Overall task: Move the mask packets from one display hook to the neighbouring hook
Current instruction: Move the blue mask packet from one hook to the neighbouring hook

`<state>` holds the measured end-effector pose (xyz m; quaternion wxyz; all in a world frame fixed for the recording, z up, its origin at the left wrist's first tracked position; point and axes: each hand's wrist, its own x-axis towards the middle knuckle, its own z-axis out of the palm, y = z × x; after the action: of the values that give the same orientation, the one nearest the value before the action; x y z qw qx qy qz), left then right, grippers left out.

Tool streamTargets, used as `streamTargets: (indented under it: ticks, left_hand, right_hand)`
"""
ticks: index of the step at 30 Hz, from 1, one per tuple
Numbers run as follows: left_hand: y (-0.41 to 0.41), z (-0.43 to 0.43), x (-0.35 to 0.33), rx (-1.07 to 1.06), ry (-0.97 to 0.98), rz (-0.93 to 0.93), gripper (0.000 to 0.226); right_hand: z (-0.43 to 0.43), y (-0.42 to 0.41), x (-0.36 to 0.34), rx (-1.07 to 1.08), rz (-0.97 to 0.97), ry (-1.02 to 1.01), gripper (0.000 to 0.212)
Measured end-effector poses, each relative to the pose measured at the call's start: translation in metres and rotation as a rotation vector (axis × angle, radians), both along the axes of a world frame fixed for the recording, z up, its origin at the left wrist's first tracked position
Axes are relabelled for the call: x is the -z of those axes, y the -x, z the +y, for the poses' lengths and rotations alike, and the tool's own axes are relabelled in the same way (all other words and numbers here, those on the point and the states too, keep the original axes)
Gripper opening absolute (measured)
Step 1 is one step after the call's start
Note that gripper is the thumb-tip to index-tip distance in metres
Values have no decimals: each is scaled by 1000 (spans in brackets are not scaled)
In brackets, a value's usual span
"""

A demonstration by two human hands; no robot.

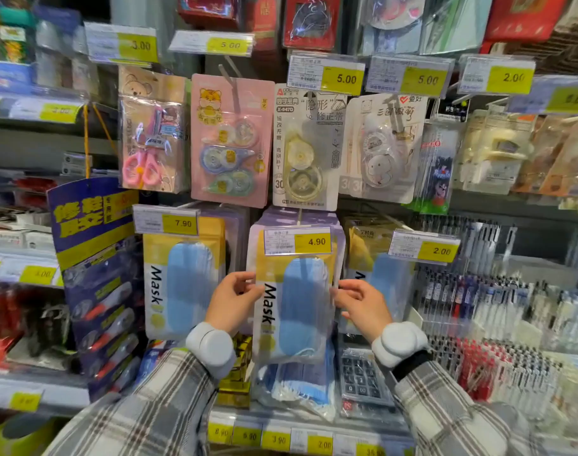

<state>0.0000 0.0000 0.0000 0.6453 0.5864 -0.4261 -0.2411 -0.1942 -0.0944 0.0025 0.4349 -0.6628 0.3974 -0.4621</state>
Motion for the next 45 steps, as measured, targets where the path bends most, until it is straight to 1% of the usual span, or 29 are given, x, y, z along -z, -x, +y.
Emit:
streamTargets:
  ticks: [4, 7, 9, 12, 14, 17, 19, 23, 31, 34, 37, 39, 42, 44, 45]
  left_hand:
    - [-10, -10, 4, 54, -37, -60, 15]
    - [-10, -10, 4, 125, -31, -81, 2]
    - [-7, -9, 3, 153, -14, -109, 8]
    - [-4, -5, 1, 139, -17, -144, 16]
    - [-3, -3, 2, 133, -25, -131, 19]
    - [3, 3, 4, 137, -1, -82, 15]
    - [9, 10, 6, 133, 18, -83, 11]
    - [19, 24, 6, 137, 67, -65, 13]
    - [41, 36, 13, 175, 26, -2, 11]
    - [59, 32, 16, 214, 1, 3, 11]
    - [84, 24, 18, 297, -10, -5, 13]
    - [100, 17, 22, 321, -15, -9, 16]
    - [119, 5, 26, 278, -27, -30, 9]
    - [123, -3, 22, 178, 42, -36, 20]
    - [124, -6, 16, 119, 92, -66, 24]
  right_hand:
    - [-8, -11, 1, 0, -11, 24, 21]
    - [-12, -17, 7, -5, -2, 26, 14]
    - [-11, -20, 10, -33, 13, 39, 11]
    - [-4, -21, 10, -67, 14, 48, 16]
    - [6, -19, 7, -103, -14, 68, 17]
    - [17, -18, 6, -149, -65, 79, 14]
    - [24, -16, 8, -143, -85, 69, 8]
    - [34, -9, 6, -169, -96, 68, 11]
    - [48, 15, 12, -193, -93, 7, 5]
    - [51, 31, 13, -179, -107, -28, 10]
    - [46, 52, 14, -128, -127, -40, 26]
    - [42, 69, 13, -119, -138, -64, 25]
    - [33, 94, 16, -122, -116, -83, 9]
    - [30, 105, 19, -128, -107, -105, 11]
    - [29, 110, 20, -124, -109, -113, 17]
